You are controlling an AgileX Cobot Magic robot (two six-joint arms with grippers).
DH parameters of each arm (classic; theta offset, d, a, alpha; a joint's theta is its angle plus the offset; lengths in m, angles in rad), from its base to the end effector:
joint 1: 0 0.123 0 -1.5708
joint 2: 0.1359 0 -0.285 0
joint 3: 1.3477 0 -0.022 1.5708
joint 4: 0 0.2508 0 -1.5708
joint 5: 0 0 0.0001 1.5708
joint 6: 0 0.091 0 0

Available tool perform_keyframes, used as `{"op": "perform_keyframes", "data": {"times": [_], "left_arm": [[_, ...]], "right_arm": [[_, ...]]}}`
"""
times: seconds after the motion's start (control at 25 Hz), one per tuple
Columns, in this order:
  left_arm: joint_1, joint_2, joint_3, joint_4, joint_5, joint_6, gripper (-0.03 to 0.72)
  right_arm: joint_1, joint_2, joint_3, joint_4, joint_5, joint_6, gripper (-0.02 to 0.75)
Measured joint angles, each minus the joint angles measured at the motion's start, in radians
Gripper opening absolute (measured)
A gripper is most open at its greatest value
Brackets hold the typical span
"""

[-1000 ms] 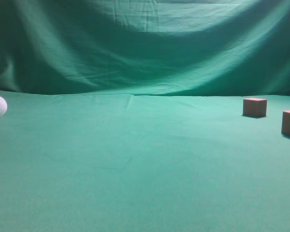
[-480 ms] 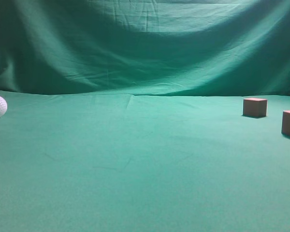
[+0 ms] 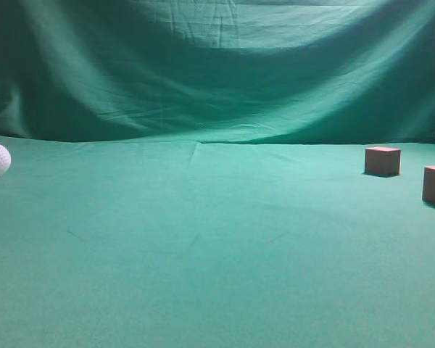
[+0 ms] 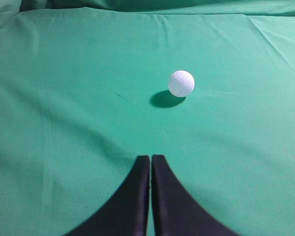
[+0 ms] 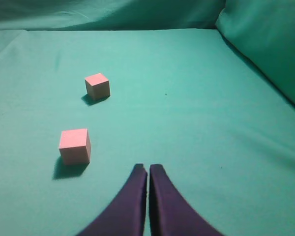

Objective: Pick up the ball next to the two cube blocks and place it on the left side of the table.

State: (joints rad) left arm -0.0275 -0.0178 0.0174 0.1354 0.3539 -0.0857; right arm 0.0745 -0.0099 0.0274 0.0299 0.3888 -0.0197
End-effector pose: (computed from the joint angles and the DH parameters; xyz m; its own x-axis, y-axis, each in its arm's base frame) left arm 0.0527 0.0028 0.1767 -0.2607 0.0485 -0.9642 -0.0069 0.9986 0.0521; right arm 0.0521 0.0049 0.1696 -0.3134 -0.0154 -0.9495 -0.0827 0.9965 0.0111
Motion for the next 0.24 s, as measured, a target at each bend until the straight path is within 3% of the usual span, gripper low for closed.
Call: {"op": "perform_keyframes", "data": {"times": [0.24], "left_arm": [[0.0,0.0,0.0,0.0,0.0,0.0,0.0]], "right_arm": [[0.0,0.0,0.0,0.0,0.0,0.0,0.0]]}}
